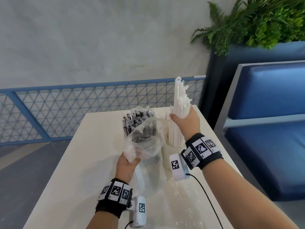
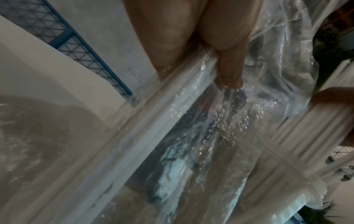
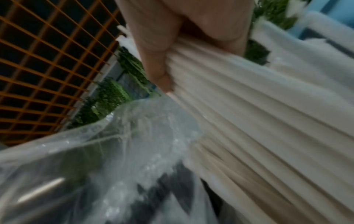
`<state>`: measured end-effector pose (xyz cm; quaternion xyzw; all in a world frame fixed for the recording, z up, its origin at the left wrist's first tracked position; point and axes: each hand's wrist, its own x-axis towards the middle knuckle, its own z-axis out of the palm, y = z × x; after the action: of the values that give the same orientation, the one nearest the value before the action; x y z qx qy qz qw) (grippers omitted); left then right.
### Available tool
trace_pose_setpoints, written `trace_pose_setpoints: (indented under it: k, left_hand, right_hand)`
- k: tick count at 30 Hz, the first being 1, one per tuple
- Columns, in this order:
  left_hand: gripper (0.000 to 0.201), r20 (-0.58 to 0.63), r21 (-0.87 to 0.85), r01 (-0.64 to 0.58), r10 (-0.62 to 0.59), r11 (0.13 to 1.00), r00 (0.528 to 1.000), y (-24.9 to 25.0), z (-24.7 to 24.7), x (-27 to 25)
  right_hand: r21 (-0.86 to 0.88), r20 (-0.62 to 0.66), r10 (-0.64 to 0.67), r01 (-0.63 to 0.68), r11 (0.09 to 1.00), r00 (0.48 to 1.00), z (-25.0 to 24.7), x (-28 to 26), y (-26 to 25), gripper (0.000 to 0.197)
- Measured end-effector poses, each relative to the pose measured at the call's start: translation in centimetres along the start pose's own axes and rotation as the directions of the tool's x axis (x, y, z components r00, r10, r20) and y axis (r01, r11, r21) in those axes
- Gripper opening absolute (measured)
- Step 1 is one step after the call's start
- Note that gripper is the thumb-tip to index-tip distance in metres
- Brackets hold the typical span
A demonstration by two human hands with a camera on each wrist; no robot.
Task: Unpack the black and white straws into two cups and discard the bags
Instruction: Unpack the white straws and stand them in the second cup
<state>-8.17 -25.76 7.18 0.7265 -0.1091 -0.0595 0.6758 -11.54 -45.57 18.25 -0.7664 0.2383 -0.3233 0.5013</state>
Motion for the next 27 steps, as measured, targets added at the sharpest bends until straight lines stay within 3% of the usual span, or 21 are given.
trace_pose_setpoints:
  k: [3, 6, 8, 11, 14, 16, 18, 20, 21, 23, 25, 27]
  left_hand:
    - [0.020, -0.004, -0.003, -0.006, 0.006, 1.000, 1.000, 0.0, -0.1, 0.1]
    - [0.035, -0.015, -0.029, 0.012, -0.012, 0.999, 1.000, -0.2, -0.1, 0.2]
    - [0.033, -0.021, -0.016, 0.022, -0.022, 1.000, 1.000, -0.4, 0.0, 0.2]
    - [0.028, -0.020, 0.011, 0.018, -0.018, 1.000, 1.000, -0.3, 0.0, 0.2]
    - [0.024, -0.010, -0.009, 0.024, -0.024, 1.000, 1.000, 0.2, 0.0, 0.0]
    - [0.023, -0.002, -0.009, 0.019, -0.019, 1.000, 1.000, 0.4, 0.1, -0.1]
    - [0.022, 0.011, -0.016, 0.020, -0.020, 1.000, 1.000, 0.5, 0.2, -0.3]
    - [0.021, 0.020, -0.021, 0.020, -0.019, 1.000, 1.000, 0.8, 0.3, -0.4]
    - [0.021, 0.029, -0.034, 0.021, -0.020, 0.999, 0.999, 1.0, 0.4, -0.5]
    - [0.019, 0.040, -0.041, 0.018, -0.017, 0.999, 0.999, 1.1, 0.5, -0.7]
    - [0.019, 0.050, -0.029, 0.011, -0.010, 1.000, 0.999, 1.1, 0.4, -0.8]
    - [0.021, 0.078, -0.032, 0.012, -0.009, 0.999, 0.997, 1.0, 0.3, -0.9]
  right_hand:
    - [0.154, -0.153, -0.215, 0.238, 0.959, 0.965, -0.6, 0.0, -1.6, 0.041]
    - [0.120, -0.081, -0.321, 0.329, 0.937, 0.944, -0.1, 0.0, -1.5, 0.030]
    - [-0.042, 0.028, -0.333, 0.334, 0.941, 0.942, 0.4, 0.2, 0.1, 0.022]
    - [-0.261, 0.134, -0.253, 0.280, 0.924, 0.958, 0.5, 0.3, 2.4, 0.022]
    - [-0.362, 0.254, -0.164, 0.251, 0.898, 0.953, 0.1, 0.5, 3.0, 0.026]
    - [-0.431, 0.315, -0.174, 0.304, 0.849, 0.933, -0.1, 0.4, 2.6, 0.029]
    - [-0.463, 0.156, -0.375, 0.403, 0.790, 0.914, -0.5, -0.8, 1.7, 0.035]
    - [-0.270, -0.076, -0.578, 0.541, 0.796, 0.812, -0.6, -3.4, 0.4, 0.028]
    - [-0.158, -0.085, -0.602, 0.586, 0.795, 0.794, -0.3, -4.8, 0.0, 0.022]
    - [-0.026, 0.125, -0.553, 0.560, 0.828, 0.824, 0.9, -7.1, 0.2, 0.016]
    - [-0.059, 0.368, -0.423, 0.475, 0.878, 0.828, 2.5, -7.9, 1.6, 0.016]
    - [-0.116, 0.499, -0.312, 0.419, 0.901, 0.809, 3.6, -7.8, 2.6, 0.017]
